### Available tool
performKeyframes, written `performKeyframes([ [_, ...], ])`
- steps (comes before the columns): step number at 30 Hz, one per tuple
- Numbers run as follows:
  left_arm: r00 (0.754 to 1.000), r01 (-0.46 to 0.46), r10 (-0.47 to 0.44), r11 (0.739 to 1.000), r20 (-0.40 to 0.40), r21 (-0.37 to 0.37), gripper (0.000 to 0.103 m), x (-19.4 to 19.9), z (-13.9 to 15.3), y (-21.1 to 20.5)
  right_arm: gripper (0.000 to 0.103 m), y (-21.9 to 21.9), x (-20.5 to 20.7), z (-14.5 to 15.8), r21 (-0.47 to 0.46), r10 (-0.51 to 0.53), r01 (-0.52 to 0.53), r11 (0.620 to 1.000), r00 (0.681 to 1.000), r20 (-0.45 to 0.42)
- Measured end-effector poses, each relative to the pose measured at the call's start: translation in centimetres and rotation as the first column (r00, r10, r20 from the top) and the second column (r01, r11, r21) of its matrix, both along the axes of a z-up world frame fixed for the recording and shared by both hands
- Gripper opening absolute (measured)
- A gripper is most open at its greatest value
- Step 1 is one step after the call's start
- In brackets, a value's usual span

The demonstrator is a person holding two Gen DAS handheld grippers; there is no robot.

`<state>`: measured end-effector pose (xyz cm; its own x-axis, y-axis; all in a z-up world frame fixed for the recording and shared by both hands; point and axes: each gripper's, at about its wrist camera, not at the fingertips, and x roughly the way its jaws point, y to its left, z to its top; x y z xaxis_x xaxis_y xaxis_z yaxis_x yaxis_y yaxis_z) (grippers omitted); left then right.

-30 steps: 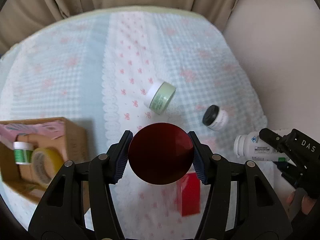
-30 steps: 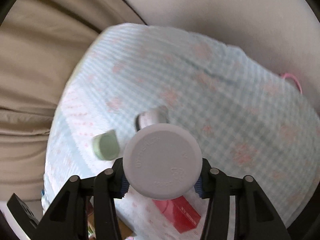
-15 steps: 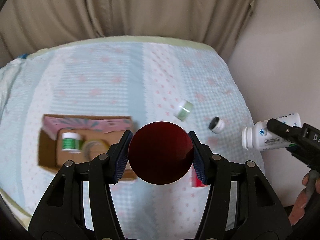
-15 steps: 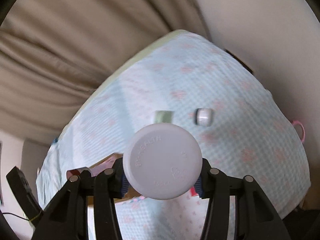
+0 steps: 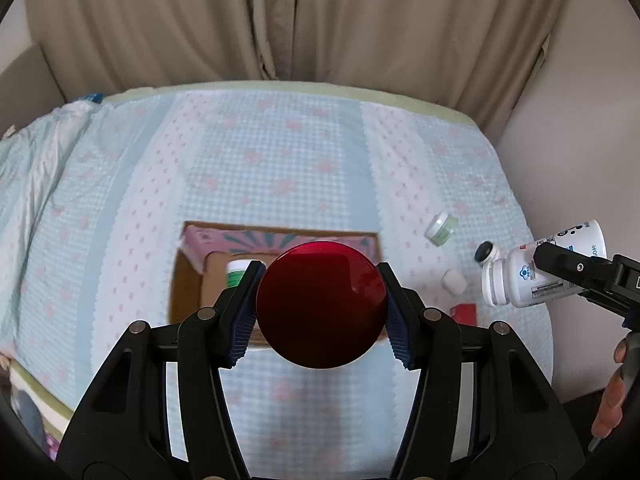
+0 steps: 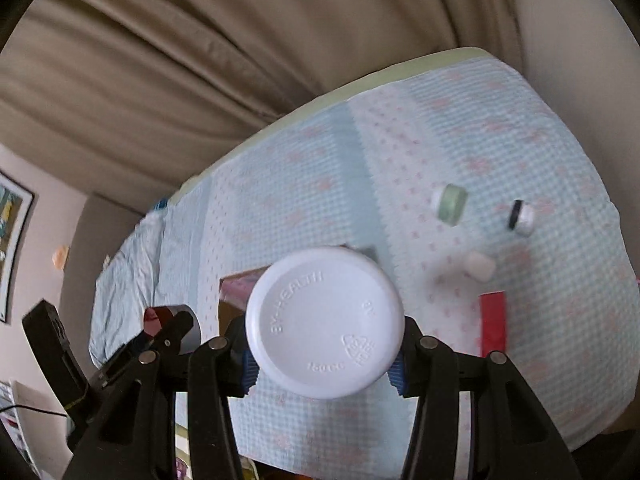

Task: Organize rigid objects
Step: 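Carry the red lid and white bottle to the box and lower them in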

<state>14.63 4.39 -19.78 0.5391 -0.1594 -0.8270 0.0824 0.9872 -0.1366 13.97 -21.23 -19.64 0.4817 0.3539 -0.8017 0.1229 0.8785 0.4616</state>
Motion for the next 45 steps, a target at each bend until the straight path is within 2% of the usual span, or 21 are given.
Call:
performKeyframes([
  [7,0.998,0.051,-0.050,0.999,-0.027,0.014,0.052,1.0,-1.8,6.6,0.047,6.7,0.9,-1.7,-0.003,0.003,-0.003,1.000,0.998,-0.065],
  [16,0.984,0.095,-0.094,0.995,-0.150,0.004,0.052,4.5,-8.1,12.6,0.046,13.6,2.9,-6.5,0.018,-0.051,0.055,0.998,0.982,-0.181],
  [23,0.967,0.116,-0.112,0.993,-0.227,0.005,0.052,7.2,-12.9,13.6,0.047,16.0,5.3,-11.7,0.097,-0.058,0.092,0.991,0.950,-0.308],
  [29,0.951,0.108,-0.100,0.994,-0.292,0.013,0.052,9.3,-17.2,13.5,0.046,18.0,7.5,-17.2,0.155,-0.012,0.081,0.985,0.914,-0.406],
  [34,0.936,0.138,-0.118,0.990,-0.333,0.037,0.052,10.8,-19.9,12.7,0.046,18.4,8.6,-21.6,0.216,-0.004,0.125,0.968,0.874,-0.486],
  [39,0.924,0.183,-0.159,0.982,-0.348,0.038,0.052,12.2,-21.1,11.7,0.047,18.4,9.4,-24.6,0.245,0.005,0.158,0.957,0.833,-0.553],
  [40,0.922,0.199,-0.175,0.980,-0.344,0.034,0.055,12.4,-21.2,11.4,0.047,18.3,9.6,-25.3,0.253,0.016,0.160,0.954,0.817,-0.576],
  [42,0.928,0.218,-0.179,0.972,-0.327,0.085,0.080,12.8,-21.0,11.0,0.049,18.5,9.9,-26.4,0.248,0.029,0.156,0.956,0.793,-0.609],
  [43,0.927,0.227,-0.188,0.970,-0.325,0.086,0.102,12.9,-20.9,10.9,0.051,18.4,9.9,-26.9,0.232,0.020,0.164,0.959,0.775,-0.631],
  [44,0.926,0.233,-0.198,0.970,-0.321,0.075,0.103,13.0,-20.8,11.0,0.067,18.1,9.9,-27.1,0.211,-0.007,0.186,0.959,0.765,-0.644],
  [45,0.926,0.235,-0.202,0.970,-0.318,0.068,0.103,13.0,-20.7,11.0,0.091,17.6,9.8,-27.2,0.189,-0.038,0.211,0.959,0.758,-0.651],
])
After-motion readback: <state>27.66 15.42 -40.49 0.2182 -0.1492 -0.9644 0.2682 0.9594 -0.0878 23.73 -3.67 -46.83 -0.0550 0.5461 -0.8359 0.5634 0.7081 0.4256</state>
